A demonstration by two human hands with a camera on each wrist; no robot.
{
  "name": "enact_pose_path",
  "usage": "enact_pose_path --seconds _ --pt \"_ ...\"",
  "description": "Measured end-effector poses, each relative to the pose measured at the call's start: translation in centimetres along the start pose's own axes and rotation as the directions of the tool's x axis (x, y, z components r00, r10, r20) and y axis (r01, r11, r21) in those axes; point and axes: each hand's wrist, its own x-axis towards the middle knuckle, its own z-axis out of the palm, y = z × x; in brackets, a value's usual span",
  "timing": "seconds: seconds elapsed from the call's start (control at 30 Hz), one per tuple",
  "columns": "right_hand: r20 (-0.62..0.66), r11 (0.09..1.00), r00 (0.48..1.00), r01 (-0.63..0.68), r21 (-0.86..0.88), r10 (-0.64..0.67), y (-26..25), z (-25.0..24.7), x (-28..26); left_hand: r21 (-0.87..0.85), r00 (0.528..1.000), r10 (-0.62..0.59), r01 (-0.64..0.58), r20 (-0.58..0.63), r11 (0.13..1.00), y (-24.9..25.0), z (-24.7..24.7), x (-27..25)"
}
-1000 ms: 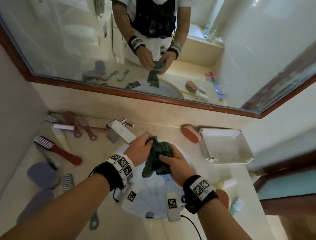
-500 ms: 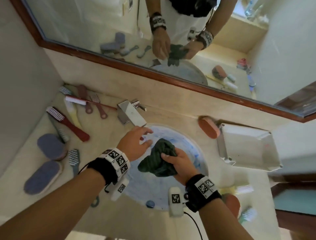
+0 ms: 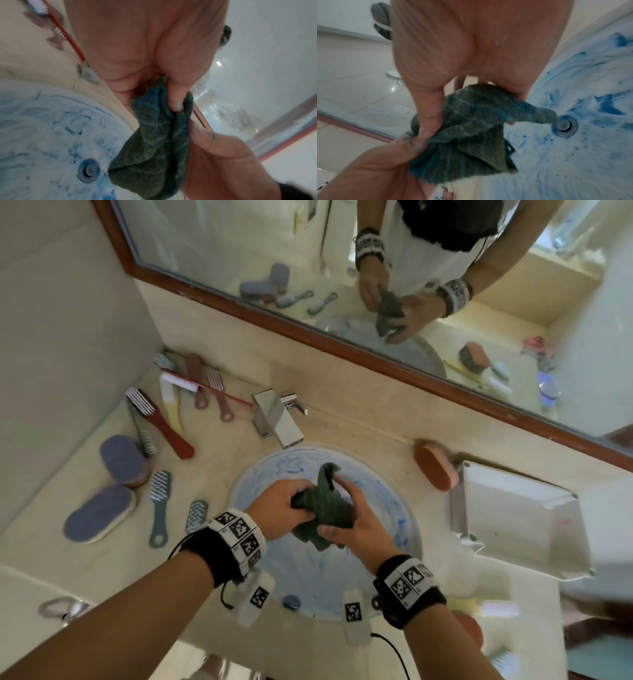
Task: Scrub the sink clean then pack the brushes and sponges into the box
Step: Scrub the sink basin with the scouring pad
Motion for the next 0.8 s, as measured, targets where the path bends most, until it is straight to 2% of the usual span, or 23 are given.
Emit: enact_pose_path --seconds 0.07,0.1,0.23,0.37,0.47,0.57,0.67,0.8 --pt "0.084 0.996 0.996 -0.002 -0.085 0.01 0.6 0.3 0.0 -0.068 1.0 -0.014 0.013 -0.002 0.998 -0.4 0.6 -0.1" --pt "0.095 0.997 0.995 -0.027 -0.073 0.034 1.1 0.5 0.0 -0.109 1.0 -0.028 0.028 0.004 0.994 -0.8 0.8 -0.2" --pt "0.053 0.989 0.989 -0.143 0.04 0.141 3.1 1.3 0.2 -0.2 0.996 -0.085 0.078 -0.029 0.977 -2.8 1.8 -0.6" --pt "0.036 0.982 0.981 -0.19 0.021 0.189 4.3 2.2 0.4 -0.202 0.978 -0.172 0.147 -0.114 0.968 -4.2 2.3 -1.1" --pt "0.005 0.981 0.982 -0.187 -0.055 0.187 5.1 2.8 1.1 0.021 0.965 -0.192 0.199 -0.177 0.98 -5.2 2.5 -1.2" --pt "-0.072 0.978 0.978 -0.201 -0.061 0.197 6.3 3.1 1.8 0.23 0.95 -0.228 0.276 -0.214 0.933 -6.7 1.6 -2.0" --pt "-0.183 0.972 0.958 -0.232 -0.041 0.221 7.4 3.1 2.9 0.573 0.957 -0.219 0.289 -0.19 0.766 -8.9 -1.6 -2.4" --pt "-0.311 0.951 0.899 -0.306 0.054 0.307 8.1 3.1 5.0 0.807 0.952 -0.274 0.269 -0.138 0.527 -11.3 -6.1 -0.6"
